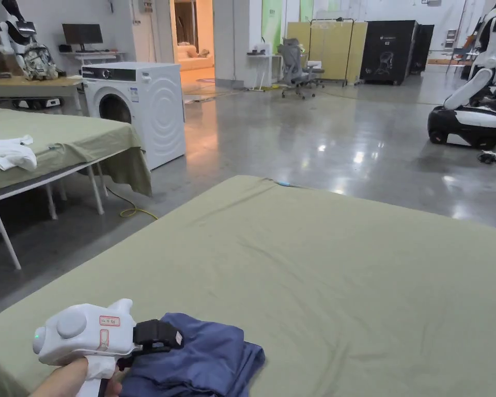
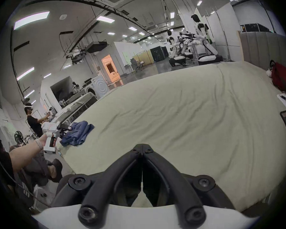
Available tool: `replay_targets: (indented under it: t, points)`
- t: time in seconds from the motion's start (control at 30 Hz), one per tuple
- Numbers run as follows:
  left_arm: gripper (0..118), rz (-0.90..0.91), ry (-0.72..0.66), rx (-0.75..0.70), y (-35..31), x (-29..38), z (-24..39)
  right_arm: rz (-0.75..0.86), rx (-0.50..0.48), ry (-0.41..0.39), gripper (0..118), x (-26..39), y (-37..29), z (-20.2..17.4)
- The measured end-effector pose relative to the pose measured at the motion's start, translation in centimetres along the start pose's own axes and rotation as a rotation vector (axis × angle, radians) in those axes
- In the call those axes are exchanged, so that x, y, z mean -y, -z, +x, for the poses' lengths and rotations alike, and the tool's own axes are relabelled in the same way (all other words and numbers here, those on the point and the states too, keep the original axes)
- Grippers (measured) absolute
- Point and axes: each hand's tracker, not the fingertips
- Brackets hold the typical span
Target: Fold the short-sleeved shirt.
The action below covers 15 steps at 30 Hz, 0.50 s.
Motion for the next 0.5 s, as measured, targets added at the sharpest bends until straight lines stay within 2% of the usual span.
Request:
replay_targets:
  t: [0.1,0.2,0.23,0.27,0.3,0.33,0.43,0.5]
  points:
    - [106,0.111,-0.016,-0.025,-4.7,-0.6,0.0,0.035,-0.020,-0.020,4,-0.5,-1.5,0.0]
    - [102,0.177,-0.048,-0.122,-8.5,-0.2,0.8,0.068,-0.022,-0.031,4,-1.2,-3.4,0.1]
    - [83,0.192,-0.042,-0.156,-9.2,0.3,1.7,0.072,-0.013,-0.033,4,-1.5,-4.0,0.2]
    - [51,0.217,-0.001,-0.196,-9.8,0.9,3.1,0.074,0.006,-0.039,4,-2.0,-4.4,0.3]
    - [12,0.219,0.042,-0.246,-9.8,1.6,5.1,0.074,0.040,-0.057,4,-2.5,-4.8,0.5]
    - [5,0.239,0.094,-0.275,-10.2,2.6,7.4,0.083,0.073,-0.083,4,-3.3,-5.1,0.7]
    - [5,0.355,0.298,-0.133,-11.2,7.0,17.9,0.140,0.137,-0.176,4,-6.4,-6.0,1.1]
    - [5,0.499,0.512,-0.203,-11.6,10.7,25.4,0.227,0.187,-0.242,4,-8.9,-7.2,0.7]
